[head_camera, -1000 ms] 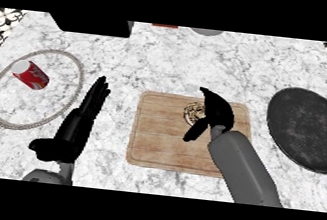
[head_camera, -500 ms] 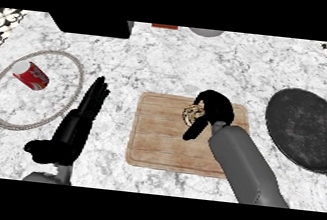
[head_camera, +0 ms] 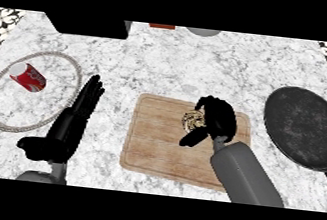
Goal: Pick the cupcake from the cutting board and place it in the pan
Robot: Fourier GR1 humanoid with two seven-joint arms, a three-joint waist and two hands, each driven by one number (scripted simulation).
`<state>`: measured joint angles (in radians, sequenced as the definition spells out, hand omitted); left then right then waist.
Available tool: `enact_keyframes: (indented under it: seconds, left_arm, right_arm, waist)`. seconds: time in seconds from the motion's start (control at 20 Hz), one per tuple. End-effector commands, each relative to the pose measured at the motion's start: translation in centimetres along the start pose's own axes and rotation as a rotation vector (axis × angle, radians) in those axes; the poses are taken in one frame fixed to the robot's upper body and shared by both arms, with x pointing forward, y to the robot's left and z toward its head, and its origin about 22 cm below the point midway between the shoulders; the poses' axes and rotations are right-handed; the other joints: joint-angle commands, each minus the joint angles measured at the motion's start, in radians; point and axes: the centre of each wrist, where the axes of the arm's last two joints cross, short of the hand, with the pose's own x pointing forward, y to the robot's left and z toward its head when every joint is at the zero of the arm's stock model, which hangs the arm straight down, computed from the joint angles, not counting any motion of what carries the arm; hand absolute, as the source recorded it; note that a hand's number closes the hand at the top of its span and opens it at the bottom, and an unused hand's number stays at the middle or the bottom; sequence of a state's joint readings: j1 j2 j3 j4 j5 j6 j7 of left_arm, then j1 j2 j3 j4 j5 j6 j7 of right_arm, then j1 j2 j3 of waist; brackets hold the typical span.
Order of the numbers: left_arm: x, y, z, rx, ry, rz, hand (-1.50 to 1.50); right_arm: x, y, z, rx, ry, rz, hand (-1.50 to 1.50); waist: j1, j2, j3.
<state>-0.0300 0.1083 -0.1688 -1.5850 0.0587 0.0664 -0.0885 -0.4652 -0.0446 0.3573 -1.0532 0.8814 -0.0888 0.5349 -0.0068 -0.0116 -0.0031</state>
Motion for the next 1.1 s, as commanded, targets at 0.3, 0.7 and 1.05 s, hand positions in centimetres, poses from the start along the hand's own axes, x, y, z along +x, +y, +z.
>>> enact_keyframes:
  seconds: [0.3,0.7,1.05]
  left_arm:
    - [-0.4,0.6,0.1,0.023,0.003,-0.003,0.00]
    - [0.0,1.0,0.9,0.001,0.000,-0.002,0.00]
    - [-1.4,-1.0,0.4,-0.008,0.000,0.015,0.00]
  right_arm:
    - [0.4,-1.2,10.8,-0.269,-0.116,0.079,1.50]
    - [1.7,-6.3,15.2,-0.538,-0.087,-0.106,1.50]
    - [-2.4,-9.2,12.4,-0.584,0.037,-0.276,1.50]
  waist:
    - [-0.023,0.001,0.002]
    - [-0.001,0.007,0.003]
    - [0.006,0.012,0.003]
